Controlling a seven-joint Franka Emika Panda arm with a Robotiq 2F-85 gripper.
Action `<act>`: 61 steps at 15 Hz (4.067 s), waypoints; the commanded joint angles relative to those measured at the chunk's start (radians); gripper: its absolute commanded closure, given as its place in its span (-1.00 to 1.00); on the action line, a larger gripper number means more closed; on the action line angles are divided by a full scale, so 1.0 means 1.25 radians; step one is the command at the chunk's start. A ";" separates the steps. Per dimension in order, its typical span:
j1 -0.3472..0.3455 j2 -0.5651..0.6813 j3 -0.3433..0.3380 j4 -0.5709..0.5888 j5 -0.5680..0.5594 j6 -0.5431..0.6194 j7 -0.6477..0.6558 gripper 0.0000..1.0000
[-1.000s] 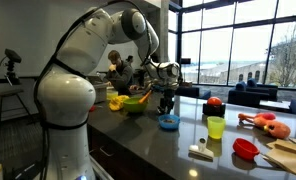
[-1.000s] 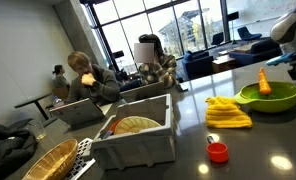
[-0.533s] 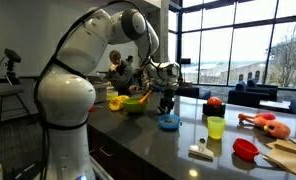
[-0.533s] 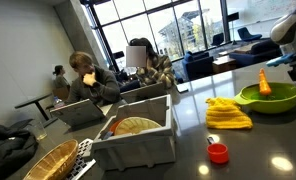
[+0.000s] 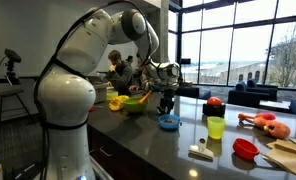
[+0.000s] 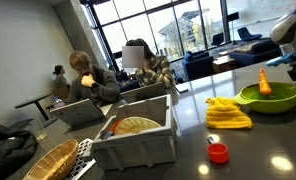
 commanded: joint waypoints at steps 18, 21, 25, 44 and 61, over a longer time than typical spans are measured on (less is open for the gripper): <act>0.018 0.001 -0.021 0.002 0.011 -0.002 -0.008 -0.36; 0.018 0.001 -0.021 0.003 0.011 -0.002 -0.008 -0.36; 0.018 0.001 -0.021 0.003 0.011 -0.002 -0.008 -0.36; 0.033 -0.085 -0.008 -0.026 0.012 0.053 -0.029 -1.00; 0.005 -0.171 -0.040 -0.066 0.039 0.155 0.021 -1.00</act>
